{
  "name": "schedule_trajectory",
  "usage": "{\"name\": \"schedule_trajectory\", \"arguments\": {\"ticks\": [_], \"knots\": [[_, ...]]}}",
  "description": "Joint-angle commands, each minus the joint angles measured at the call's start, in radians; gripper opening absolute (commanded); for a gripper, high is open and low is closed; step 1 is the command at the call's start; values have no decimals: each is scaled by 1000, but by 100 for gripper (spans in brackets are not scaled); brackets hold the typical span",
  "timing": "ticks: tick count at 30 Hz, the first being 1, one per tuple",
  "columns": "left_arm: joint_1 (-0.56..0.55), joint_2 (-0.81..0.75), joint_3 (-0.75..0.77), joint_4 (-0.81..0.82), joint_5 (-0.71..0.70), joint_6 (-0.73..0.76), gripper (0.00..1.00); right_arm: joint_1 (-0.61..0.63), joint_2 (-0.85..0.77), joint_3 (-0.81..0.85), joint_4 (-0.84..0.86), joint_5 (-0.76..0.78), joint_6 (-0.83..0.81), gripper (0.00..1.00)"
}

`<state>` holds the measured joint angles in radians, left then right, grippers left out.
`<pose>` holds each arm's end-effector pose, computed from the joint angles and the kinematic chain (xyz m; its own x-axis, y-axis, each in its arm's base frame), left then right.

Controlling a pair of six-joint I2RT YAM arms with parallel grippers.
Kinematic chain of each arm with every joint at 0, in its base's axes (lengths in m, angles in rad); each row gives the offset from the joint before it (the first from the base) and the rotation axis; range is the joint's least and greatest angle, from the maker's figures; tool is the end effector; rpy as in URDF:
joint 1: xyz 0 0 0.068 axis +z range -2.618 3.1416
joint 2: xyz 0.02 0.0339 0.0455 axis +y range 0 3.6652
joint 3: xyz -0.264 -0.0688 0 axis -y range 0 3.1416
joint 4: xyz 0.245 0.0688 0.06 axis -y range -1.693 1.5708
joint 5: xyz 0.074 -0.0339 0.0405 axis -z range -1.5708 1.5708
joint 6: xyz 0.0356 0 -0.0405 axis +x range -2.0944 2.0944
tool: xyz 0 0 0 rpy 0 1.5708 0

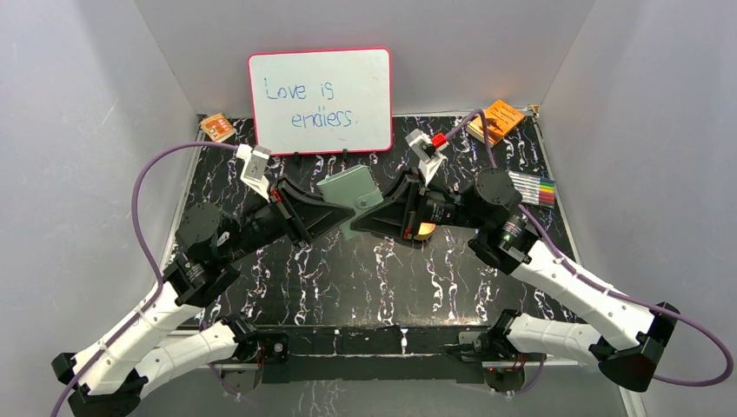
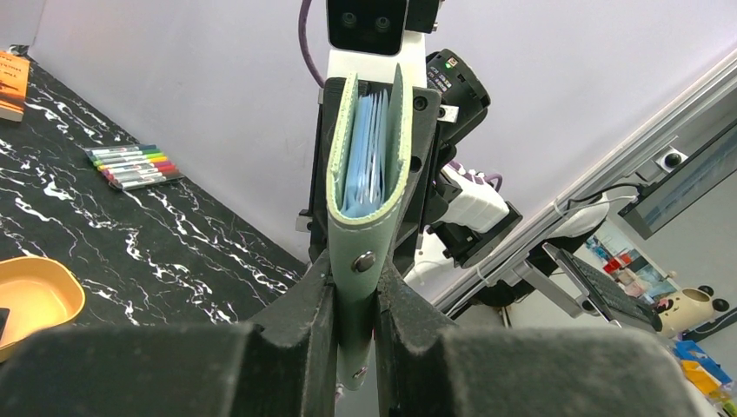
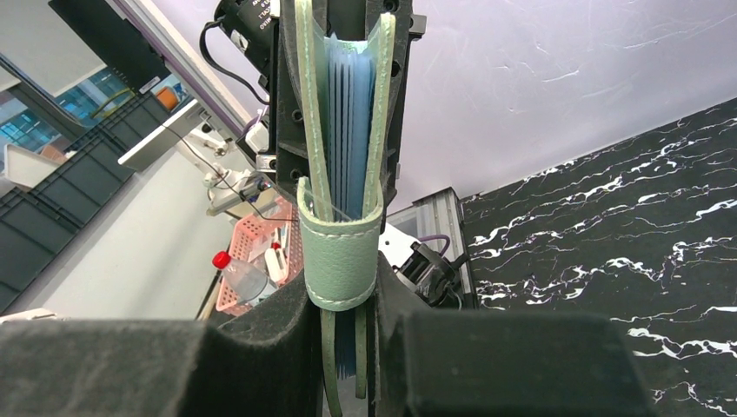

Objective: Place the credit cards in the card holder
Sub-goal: Adjust the card holder.

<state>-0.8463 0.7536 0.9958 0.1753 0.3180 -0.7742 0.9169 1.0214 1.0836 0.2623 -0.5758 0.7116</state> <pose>0.0907 -0.1193 0.4549 -0.4376 -0.5076 -0.7422 0.8319 0.0848 -0.5484 0.1193 0.1875 0.4469 -0.4929 0.2573 -0.8312 -0.8686 -0.0891 0.4875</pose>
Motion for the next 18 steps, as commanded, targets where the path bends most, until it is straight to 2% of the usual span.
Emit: {"name": "schedule_trajectory", "arguments": {"ticks": [1, 12, 15, 18], "knots": [[-4, -27, 4, 7, -27, 3, 0, 0, -6, 11, 23, 30, -13, 24], [-4, -55, 11, -69, -119, 4, 0, 0, -20, 21, -18, 20, -56, 72], [-4, -63, 6, -85, -139, 3, 0, 0, -25, 33, -61, 26, -79, 82], [-5, -74, -2, -96, -155, -1, 0, 0, -32, 40, -96, 26, -93, 84]]}}
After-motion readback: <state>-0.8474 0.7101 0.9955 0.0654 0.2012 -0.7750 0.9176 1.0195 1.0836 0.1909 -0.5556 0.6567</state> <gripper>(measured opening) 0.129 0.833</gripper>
